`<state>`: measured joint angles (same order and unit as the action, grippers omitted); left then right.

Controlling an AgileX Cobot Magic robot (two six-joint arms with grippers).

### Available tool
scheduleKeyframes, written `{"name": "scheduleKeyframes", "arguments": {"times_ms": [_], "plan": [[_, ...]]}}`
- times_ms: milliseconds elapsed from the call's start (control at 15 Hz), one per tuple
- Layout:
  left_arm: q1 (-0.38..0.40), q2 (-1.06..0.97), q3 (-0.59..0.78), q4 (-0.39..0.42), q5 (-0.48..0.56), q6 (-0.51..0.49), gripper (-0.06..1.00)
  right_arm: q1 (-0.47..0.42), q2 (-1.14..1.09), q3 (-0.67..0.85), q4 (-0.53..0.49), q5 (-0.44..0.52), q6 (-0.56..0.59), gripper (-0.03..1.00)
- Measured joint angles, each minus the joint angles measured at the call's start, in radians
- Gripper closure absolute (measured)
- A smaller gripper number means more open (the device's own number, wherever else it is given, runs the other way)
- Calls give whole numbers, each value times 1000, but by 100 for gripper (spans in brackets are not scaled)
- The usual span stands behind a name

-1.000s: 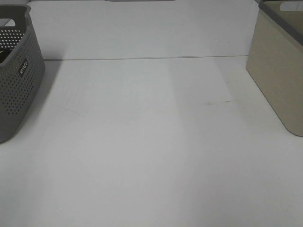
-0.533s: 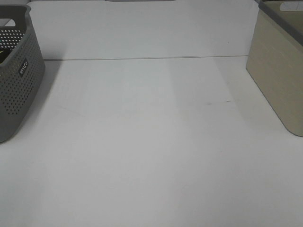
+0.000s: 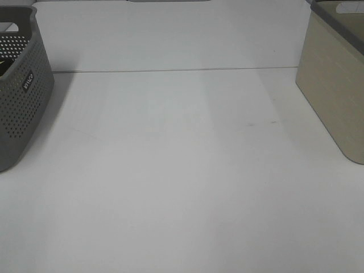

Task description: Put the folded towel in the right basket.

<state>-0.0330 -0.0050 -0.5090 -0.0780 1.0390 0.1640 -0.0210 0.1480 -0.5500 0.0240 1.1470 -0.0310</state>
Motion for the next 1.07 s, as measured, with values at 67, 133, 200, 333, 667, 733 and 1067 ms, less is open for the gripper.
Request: {"name": "scheduleKeyframes", "arguments": {"times_ms": [67, 133, 200, 333, 667, 733, 1067], "plan": [[0, 0, 0, 0, 0, 0, -4, 0, -12, 19, 4, -37, -1, 10], [0, 0, 0, 0, 0, 0, -4, 0, -18, 37, 12, -63, -9, 10], [0, 0, 0, 0, 0, 0, -4, 0, -21, 41, 26, -69, -27, 10], [0, 0, 0, 0, 0, 0, -4, 0, -22, 41, 47, -80, -46, 10], [0, 0, 0, 0, 0, 0, -4, 0, -22, 41, 50, -80, -46, 10], [0, 0, 0, 0, 0, 0, -4, 0, -22, 41, 50, -80, -49, 10], [0, 0, 0, 0, 0, 0, -4, 0, -37, 42, 50, -83, -49, 10]]}}
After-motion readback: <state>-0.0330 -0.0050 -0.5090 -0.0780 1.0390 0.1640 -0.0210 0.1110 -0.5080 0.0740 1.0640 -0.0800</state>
